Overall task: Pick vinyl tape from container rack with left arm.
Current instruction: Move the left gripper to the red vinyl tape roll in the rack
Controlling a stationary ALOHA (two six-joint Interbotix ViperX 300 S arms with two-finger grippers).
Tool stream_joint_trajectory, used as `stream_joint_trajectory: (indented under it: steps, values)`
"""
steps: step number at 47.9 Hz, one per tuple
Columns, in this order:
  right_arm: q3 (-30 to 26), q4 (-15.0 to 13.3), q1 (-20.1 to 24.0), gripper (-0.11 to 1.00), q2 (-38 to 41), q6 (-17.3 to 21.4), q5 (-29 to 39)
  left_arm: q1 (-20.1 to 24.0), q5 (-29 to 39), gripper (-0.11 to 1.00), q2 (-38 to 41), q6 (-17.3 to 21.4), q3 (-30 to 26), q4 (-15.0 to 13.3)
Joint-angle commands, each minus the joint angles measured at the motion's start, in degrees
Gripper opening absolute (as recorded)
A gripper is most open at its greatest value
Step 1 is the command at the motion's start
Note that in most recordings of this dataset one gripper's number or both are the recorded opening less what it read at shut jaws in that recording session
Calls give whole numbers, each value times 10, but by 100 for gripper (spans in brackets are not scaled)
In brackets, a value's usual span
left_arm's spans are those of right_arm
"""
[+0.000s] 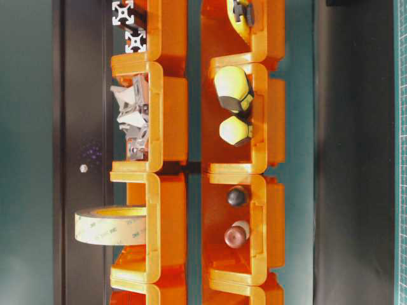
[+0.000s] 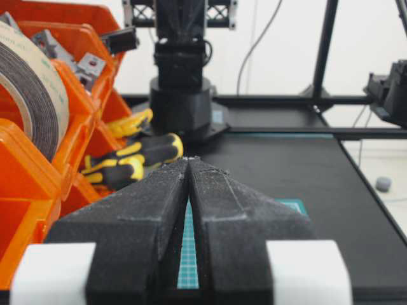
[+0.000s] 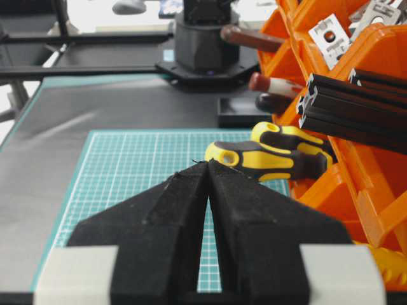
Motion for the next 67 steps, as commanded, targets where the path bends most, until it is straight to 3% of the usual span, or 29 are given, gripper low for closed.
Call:
stream_joint_trajectory:
  steps: [1,4,7,19,31,42,51,59,63,67]
  values:
    - [-18,1,-3,2,1,1,-10,4,34,5,-11,-11,-54,33]
    - [-18,2,-4,7,-2,2,-16,5,84,3,-15,-12,-92,33]
    - [-18,3,-5,0,-4,2,-21,5,142,0,-16,-13,-127,33]
    - [-18,5,-7,0,-11,2,-28,9,372,0,8,-13,-277,34]
    - [-18,8,-8,0,-11,2,-25,45,612,0,98,-5,-457,40]
    - [-18,9,-7,0,-11,2,-24,65,807,0,184,25,-561,47]
    - [-17,9,-8,0,-11,2,-22,66,896,0,232,77,-602,48]
    - [-17,9,-7,0,-11,2,-23,70,934,3,259,96,-617,50]
    - [-14,9,-7,0,-11,3,-24,80,940,15,266,98,-621,51]
    - [-13,9,-7,0,-11,3,-26,91,940,36,272,98,-622,51]
